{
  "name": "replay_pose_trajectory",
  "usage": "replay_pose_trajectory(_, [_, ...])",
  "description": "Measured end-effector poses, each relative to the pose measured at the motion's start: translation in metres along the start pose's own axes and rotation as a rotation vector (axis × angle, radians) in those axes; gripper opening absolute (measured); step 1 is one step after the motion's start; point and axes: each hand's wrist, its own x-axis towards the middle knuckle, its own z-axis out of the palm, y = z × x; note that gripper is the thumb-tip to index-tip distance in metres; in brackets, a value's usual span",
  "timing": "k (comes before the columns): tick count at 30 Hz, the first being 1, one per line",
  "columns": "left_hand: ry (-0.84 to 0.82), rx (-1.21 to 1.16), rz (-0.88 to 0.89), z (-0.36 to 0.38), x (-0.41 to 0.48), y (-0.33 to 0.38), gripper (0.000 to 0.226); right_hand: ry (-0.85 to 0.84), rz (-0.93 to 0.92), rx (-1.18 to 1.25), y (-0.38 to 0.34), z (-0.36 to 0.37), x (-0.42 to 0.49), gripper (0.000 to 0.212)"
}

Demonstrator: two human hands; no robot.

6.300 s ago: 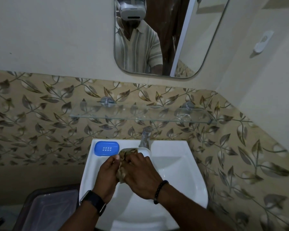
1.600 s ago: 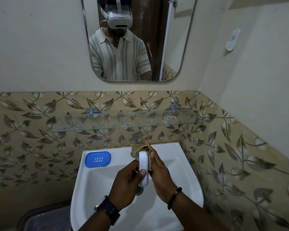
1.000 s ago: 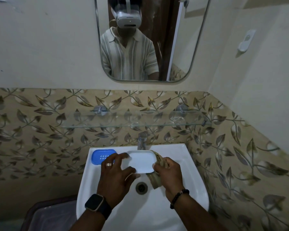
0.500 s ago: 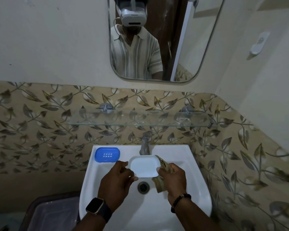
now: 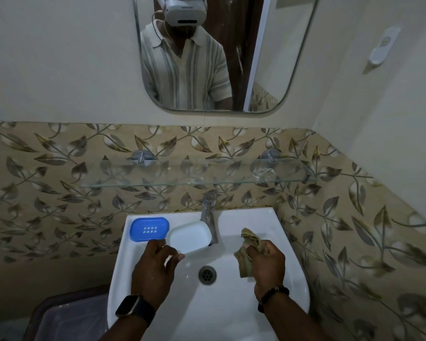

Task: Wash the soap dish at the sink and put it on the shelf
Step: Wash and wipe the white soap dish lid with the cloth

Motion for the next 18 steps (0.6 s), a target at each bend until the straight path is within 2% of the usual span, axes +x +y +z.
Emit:
replay_pose_trajectory(13, [-0.051,0.136,-0.179,0.040,0.039,-0.030,0.006,0.037,0.015,0.009,0.009,-0.013,0.036,0.011])
replay_pose_trajectory(18, [-0.076,0.180,-0.165,0.050,0.049,-0.035,0.008,0.044,0.021,-0.030,0.018,-0.017,0.045,0.011])
